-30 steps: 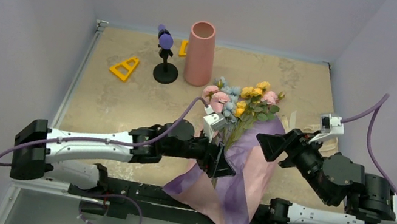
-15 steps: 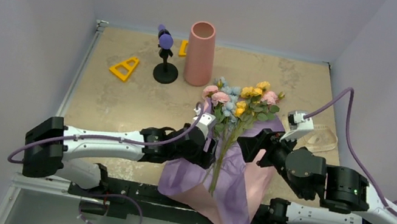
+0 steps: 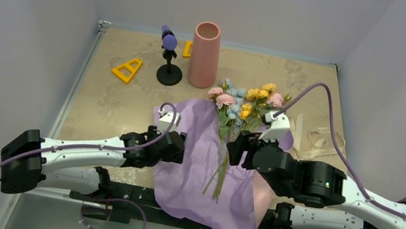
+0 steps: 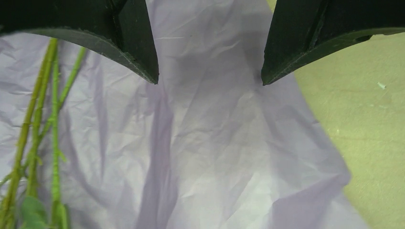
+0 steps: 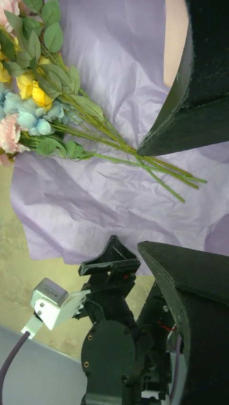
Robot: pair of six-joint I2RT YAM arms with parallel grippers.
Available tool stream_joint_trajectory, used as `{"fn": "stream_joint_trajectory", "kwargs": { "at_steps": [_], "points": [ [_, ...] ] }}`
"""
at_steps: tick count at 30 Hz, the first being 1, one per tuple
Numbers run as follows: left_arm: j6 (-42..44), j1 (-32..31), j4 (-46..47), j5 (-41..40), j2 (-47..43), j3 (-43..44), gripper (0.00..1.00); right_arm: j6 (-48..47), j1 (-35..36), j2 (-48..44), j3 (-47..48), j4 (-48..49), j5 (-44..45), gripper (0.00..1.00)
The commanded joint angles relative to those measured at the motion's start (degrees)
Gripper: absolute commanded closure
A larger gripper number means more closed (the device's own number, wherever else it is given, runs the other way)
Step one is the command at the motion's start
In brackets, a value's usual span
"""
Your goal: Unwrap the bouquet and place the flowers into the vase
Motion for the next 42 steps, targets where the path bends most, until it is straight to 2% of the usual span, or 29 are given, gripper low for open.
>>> {"fn": "stream_joint_trajectory", "kwargs": {
  "at_steps": [1,8,12,16,19,24,29,33,39,42],
  "points": [
    [-2.75,0.97,-0.06,-1.02,-2.26,-3.08,0.18,0.99,0.30,2.38,-0.07,1.95,-1.39,0.30],
    [-6.15,0.98,1.16,0.06,-3.99,-7.42,0.18,1.39,-0.50,11.04,-2.02,5.40,-1.78,0.31],
    [-6.65,0.97,6.45,2.43,-6.72,-11.61,0.19,3.27,-10.77,13.25,-7.84,7.95,-10.77,0.38],
    [-6.07,0.97,8.13,3.50,-7.16,-12.40,0.20,4.72,-21.25,6.69,-18.26,12.94,-17.75,0.49],
    [-5.91,0.97,8.53,3.44,-7.07,-12.35,0.20,4.27,-28.39,2.65,-24.42,13.59,-20.30,0.54],
    [-6.72,0.97,10.15,3.94,-6.41,-13.06,0.20,5.96,-35.69,0.25,-31.57,12.89,-22.29,0.63],
    [-8.17,0.97,8.64,3.76,-6.50,-13.70,0.20,9.34,-40.56,-4.88,-37.21,13.86,-23.96,0.60],
    [-10.60,1.06,3.97,1.59,-8.63,-14.04,0.20,10.36,-45.99,-9.23,-39.88,13.18,-24.88,0.50],
    [-12.12,1.28,-1.84,-0.26,-18.32,-14.94,0.19,9.86,-49.93,-8.68,-40.78,14.56,-27.26,0.39],
    [-11.52,1.33,-6.06,-1.18,-25.30,-13.86,0.19,9.69,-50.34,-9.04,-39.64,15.18,-27.89,0.38]
  ]
}}
